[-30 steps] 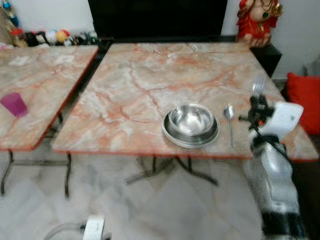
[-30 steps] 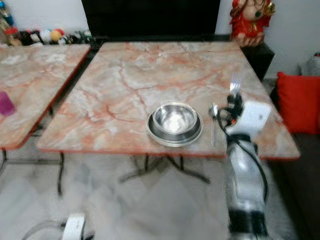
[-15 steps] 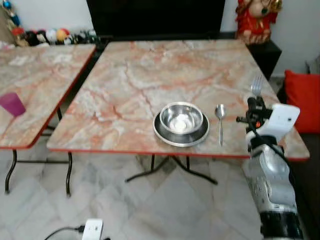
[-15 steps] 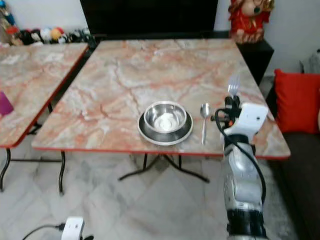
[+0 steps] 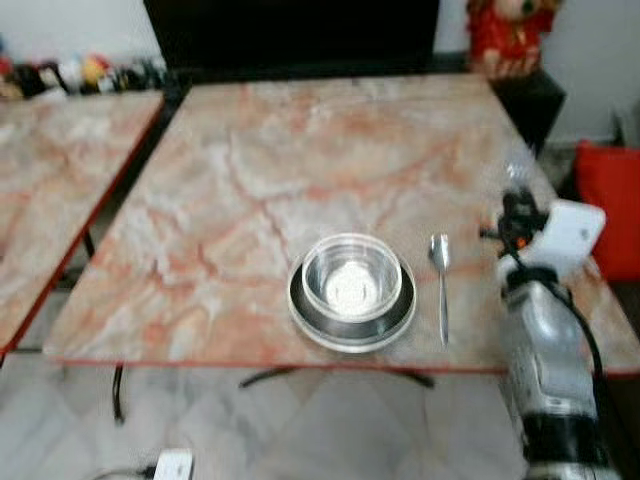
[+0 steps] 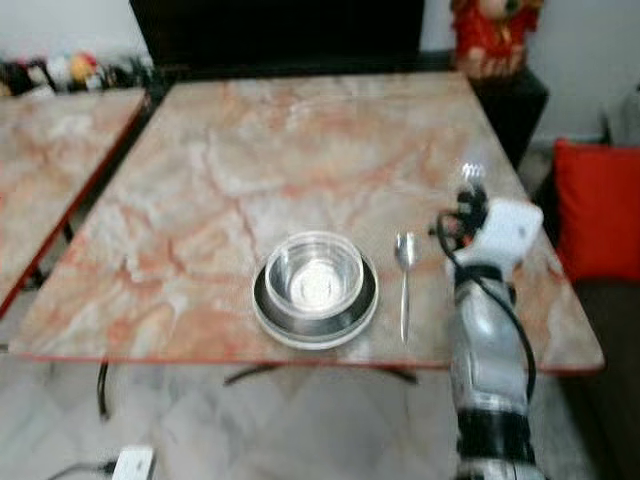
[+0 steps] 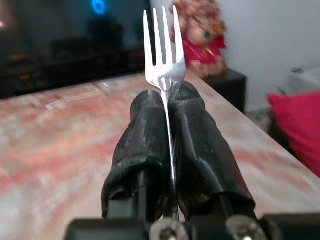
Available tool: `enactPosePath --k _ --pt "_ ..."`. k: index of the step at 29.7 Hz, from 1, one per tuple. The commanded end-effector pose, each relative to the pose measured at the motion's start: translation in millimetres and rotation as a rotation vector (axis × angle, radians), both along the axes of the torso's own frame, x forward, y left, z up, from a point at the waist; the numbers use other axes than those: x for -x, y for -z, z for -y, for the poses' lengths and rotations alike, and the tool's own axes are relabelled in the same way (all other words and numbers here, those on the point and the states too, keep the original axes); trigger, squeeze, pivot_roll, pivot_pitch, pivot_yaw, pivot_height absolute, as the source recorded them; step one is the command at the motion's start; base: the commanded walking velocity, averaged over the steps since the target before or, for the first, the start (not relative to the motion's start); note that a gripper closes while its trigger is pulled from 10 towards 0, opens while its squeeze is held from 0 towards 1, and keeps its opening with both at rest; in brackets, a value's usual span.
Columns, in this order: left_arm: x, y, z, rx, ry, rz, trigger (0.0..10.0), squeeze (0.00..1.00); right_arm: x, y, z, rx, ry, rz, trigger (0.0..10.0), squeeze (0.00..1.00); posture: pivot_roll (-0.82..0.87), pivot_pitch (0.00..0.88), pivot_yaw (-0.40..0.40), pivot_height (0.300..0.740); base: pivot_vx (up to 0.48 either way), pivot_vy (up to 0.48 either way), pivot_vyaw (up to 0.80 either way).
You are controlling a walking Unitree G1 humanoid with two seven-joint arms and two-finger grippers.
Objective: Setting the table
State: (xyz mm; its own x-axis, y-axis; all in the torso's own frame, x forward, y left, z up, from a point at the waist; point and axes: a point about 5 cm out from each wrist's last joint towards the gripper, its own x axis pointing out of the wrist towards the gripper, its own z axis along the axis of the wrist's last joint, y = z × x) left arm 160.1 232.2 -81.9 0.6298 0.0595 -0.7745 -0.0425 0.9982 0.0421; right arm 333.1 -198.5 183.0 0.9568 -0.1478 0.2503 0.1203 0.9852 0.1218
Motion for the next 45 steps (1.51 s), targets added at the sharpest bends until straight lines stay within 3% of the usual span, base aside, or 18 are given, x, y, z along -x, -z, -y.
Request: enactPosePath --k 1,6,12,16,18,27,32,37,41,45 --pt "3.3 1 -6.5 -0.015 -0.02 -0.041 10.0 0.0 -1.9 -1 -11.6 -0.003 -0.032 0.006 10.0 0.0 -0.09 0.066 0.044 0.74 0.0 0.0 0.0" --pt "-12.7 -1 8.5 -0.008 -0.005 -0.03 10.0 0.0 1.0 7 -4.1 0.011 0.024 -0.052 10.0 0.0 -0.1 0.07 0.045 0.74 0.0 0.0 0.0" --pt "-15.4 0 21.0 0.0 0.008 -0.028 10.0 0.0 7.5 15 8.6 0.051 0.101 -0.172 10.0 0.0 -0.1 0.088 0.048 0.74 0.0 0.0 0.0" --pt "-4.5 4 17.6 0.002 0.006 -0.04 10.0 0.0 16.7 23 15.7 0.072 0.117 -0.302 10.0 0.0 -0.11 0.103 0.052 0.74 0.0 0.0 0.0" --pt "9.3 7 8.7 0.001 0.001 -0.055 10.0 0.0 24.2 28 18.8 0.073 0.11 -0.357 10.0 0.0 -0.12 0.115 0.059 0.74 0.0 0.0 0.0" --pt "31.7 10 -6.4 0.004 -0.007 -0.073 10.0 0.0 32.4 48 19.4 0.005 0.091 -0.513 10.0 0.0 -0.12 0.126 0.059 0.74 0.0 0.0 0.0" --pt "47.1 15 0.7 0.021 -0.004 -0.084 10.0 0.0 37.1 64 18.7 -0.067 0.079 -0.61 10.0 0.0 -0.12 0.135 0.054 0.74 0.0 0.0 0.0" --pt "52.7 17 2.1 0.026 -0.005 -0.085 10.0 0.0 40.5 69 20.4 -0.066 0.083 -0.646 10.0 0.0 -0.12 0.14 0.051 0.74 0.0 0.0 0.0" --pt "35.5 13 4.9 0.027 -0.002 -0.067 10.0 0.0 45.0 75 20.7 -0.063 0.082 -0.688 10.0 0.0 -0.12 0.14 0.05 0.74 0.0 0.0 0.0" --pt "31.9 12 5.6 0.026 -0.001 -0.064 10.0 0.0 47.5 80 19.9 -0.089 0.087 -0.696 10.0 0.0 -0.12 0.141 0.049 0.74 0.0 0.0 0.0"
